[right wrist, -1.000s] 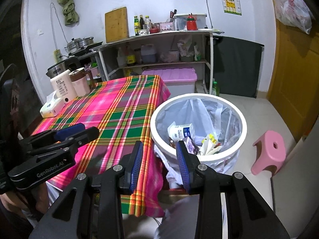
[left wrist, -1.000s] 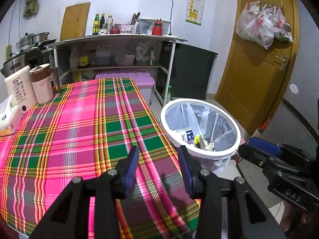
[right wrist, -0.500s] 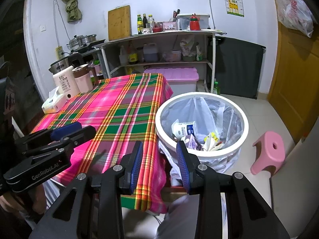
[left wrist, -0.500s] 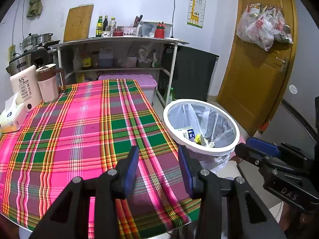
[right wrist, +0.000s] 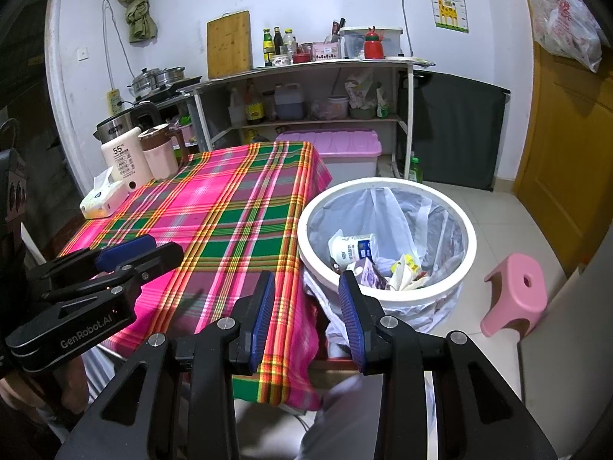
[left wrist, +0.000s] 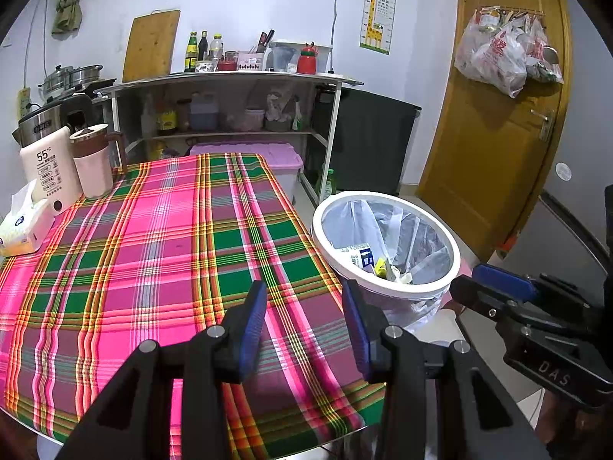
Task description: Collect trash
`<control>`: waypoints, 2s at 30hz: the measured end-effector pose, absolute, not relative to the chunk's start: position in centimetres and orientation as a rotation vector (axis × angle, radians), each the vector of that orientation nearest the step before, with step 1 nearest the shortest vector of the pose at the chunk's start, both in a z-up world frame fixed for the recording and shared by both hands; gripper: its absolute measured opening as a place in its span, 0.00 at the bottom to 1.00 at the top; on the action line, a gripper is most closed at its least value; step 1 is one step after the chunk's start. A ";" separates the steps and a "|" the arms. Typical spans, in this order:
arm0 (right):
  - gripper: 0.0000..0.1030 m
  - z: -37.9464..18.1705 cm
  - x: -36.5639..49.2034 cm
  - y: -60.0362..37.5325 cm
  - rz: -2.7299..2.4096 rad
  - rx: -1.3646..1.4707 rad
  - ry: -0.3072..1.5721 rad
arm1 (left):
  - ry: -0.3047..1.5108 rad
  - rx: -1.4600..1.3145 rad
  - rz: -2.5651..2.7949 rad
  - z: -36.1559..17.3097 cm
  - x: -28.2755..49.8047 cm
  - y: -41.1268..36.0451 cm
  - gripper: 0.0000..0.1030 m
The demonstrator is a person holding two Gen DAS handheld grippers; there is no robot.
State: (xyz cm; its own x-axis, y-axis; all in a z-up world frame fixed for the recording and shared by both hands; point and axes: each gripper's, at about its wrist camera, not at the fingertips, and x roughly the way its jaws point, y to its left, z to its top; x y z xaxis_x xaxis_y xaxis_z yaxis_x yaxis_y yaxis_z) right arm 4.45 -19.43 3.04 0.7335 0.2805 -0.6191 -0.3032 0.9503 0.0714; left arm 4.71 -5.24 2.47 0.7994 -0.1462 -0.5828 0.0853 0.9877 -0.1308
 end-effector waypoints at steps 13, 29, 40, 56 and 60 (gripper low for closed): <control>0.35 3.0 4.4 -19.4 0.321 -0.036 0.673 | 0.635 -0.099 -0.123 2.5 4.7 -5.2 0.41; 0.35 2.9 4.2 -19.3 0.321 -0.036 0.677 | 0.637 -0.098 -0.122 2.5 4.6 -5.0 0.41; 0.35 2.9 4.2 -19.2 0.321 -0.037 0.676 | 0.635 -0.098 -0.121 2.4 4.4 -4.7 0.41; 0.35 2.9 4.2 -19.2 0.321 -0.037 0.678 | 0.639 -0.099 -0.119 2.4 4.3 -4.7 0.41; 0.35 2.9 4.2 -19.2 0.321 -0.036 0.678 | 0.639 -0.098 -0.119 2.4 4.3 -4.7 0.41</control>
